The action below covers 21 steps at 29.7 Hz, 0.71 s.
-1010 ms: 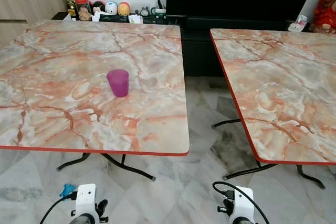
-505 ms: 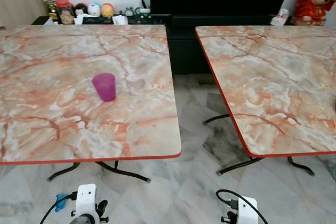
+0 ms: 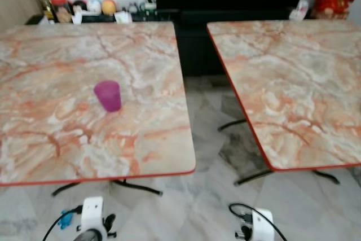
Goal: Setting the table
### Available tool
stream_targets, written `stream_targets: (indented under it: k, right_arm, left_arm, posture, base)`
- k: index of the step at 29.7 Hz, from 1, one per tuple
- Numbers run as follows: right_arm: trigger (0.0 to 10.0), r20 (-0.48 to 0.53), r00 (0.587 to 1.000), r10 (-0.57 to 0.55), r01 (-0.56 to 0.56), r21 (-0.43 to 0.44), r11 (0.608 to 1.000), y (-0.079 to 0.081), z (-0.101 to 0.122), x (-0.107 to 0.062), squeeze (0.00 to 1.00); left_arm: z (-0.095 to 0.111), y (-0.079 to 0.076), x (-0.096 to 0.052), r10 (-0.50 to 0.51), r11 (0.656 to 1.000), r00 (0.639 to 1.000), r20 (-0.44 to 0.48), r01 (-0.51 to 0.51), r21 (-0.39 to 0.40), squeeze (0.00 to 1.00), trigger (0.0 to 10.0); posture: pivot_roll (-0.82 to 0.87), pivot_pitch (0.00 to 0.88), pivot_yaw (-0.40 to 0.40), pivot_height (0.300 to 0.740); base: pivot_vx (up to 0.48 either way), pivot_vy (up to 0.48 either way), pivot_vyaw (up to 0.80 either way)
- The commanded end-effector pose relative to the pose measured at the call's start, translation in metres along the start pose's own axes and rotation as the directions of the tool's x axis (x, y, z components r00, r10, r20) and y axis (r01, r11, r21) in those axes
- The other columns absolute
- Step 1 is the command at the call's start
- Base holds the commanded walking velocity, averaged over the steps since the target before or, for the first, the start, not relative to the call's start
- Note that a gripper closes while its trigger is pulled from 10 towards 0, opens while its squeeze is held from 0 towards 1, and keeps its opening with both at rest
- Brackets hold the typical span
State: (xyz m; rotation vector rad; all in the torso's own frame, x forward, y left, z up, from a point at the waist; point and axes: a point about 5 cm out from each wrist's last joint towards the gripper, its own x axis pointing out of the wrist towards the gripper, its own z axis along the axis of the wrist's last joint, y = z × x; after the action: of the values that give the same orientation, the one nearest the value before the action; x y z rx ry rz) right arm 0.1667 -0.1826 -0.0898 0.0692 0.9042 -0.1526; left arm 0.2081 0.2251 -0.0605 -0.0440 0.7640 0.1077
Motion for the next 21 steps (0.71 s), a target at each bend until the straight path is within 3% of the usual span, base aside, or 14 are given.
stream_targets:
  k: [1, 12, 21]
  right_arm:
    - [10.0, -0.009, 1.0, -0.003, 0.003, -0.002, 1.0, 0.0, -0.0014, -0.0002, 0.0]
    - [10.0, -0.013, 1.0, -0.005, 0.005, -0.001, 1.0, -0.0002, -0.0024, -0.0004, 0.0]
    - [10.0, 0.01, 1.0, 0.016, -0.015, -0.039, 0.999, 0.0021, 0.0019, 0.0003, 0.0]
  left_arm:
    - [-0.0086, 0.0026, -0.0024, 0.007, 1.0, 1.0, -0.031, -0.007, -0.002, 0.0, 10.0]
    - [-0.0128, 0.0055, -0.0037, 0.023, 1.0, 0.998, -0.051, -0.024, -0.017, 0.0, 10.0]
    - [-0.0149, 0.0077, -0.0045, 0.028, 0.999, 0.998, -0.06, -0.029, -0.021, 0.0, 10.0]
  posture:
    - [0.12, 0.008, -0.011, 0.74]
    - [0.12, 0.014, -0.01, 0.74]
    - [0.12, 0.017, -0.009, 0.74]
  base:
    - [0.0, 0.0, 0.0]
    - [0.0, 0.0, 0.0]
    - [0.0, 0.382, 0.0]
